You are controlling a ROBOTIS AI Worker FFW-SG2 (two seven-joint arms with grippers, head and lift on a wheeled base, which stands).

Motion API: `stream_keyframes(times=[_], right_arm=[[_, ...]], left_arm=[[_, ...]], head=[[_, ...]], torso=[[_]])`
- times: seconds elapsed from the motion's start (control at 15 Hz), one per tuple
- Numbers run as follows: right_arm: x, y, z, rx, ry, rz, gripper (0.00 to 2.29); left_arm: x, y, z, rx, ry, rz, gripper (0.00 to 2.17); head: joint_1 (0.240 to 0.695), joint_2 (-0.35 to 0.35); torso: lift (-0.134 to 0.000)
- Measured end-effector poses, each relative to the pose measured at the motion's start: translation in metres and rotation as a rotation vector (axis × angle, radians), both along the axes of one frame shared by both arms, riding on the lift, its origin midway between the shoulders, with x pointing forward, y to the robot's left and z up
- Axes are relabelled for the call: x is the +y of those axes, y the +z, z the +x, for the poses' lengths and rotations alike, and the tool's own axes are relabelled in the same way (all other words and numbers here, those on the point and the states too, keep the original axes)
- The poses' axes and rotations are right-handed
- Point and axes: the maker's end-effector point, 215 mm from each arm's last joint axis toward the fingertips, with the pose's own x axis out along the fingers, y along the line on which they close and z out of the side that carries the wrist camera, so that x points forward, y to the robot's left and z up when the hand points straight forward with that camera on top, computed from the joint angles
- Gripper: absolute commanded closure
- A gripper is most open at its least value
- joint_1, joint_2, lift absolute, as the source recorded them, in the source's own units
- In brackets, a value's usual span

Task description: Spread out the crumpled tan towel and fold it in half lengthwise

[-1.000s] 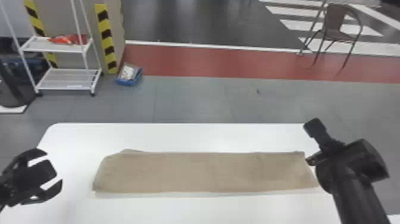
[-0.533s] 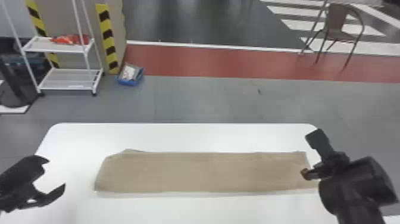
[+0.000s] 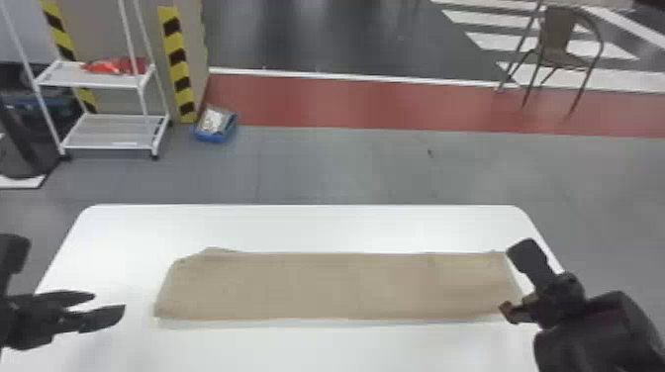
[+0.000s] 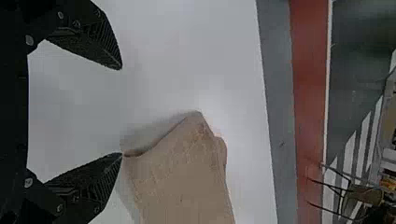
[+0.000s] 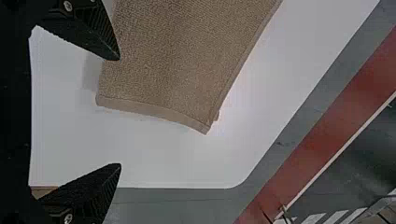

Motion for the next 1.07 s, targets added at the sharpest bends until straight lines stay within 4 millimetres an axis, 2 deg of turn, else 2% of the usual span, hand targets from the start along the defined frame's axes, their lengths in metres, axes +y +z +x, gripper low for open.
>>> stream_keyframes(times=[0.13, 0.33, 0.47, 0.93, 1.0, 1.07], right_arm=[[0.003, -0.002, -0.002, 0.003, 0.004, 0.002, 0.08], [0.009, -0.005, -0.002, 0.005, 0.008, 0.009, 0.08], [0.010, -0.006, -0.002, 0.007, 0.008, 0.011, 0.08], [0.017, -0.014, -0.007, 0.017, 0.027, 0.021, 0.08], [0.018, -0.014, -0.007, 0.018, 0.028, 0.026, 0.08], [0.018, -0.014, -0.007, 0.018, 0.029, 0.027, 0.08]], left_arm=[[-0.025, -0.008, -0.010, 0.066, 0.009, -0.087, 0.27], [-0.052, -0.011, -0.011, 0.085, 0.004, -0.142, 0.27], [-0.063, -0.014, -0.007, 0.089, 0.012, -0.147, 0.27], [-0.067, -0.033, 0.008, 0.094, 0.035, -0.078, 0.27], [-0.066, -0.035, 0.010, 0.088, 0.039, -0.069, 0.49], [-0.068, -0.036, 0.010, 0.086, 0.038, -0.067, 0.80]], head=[[0.695, -0.190], [0.695, -0.220], [0.695, -0.229], [0.695, -0.228], [0.695, -0.224], [0.695, -0.224]], torso=[[0.000], [0.000], [0.000], [0.000], [0.000], [0.000]])
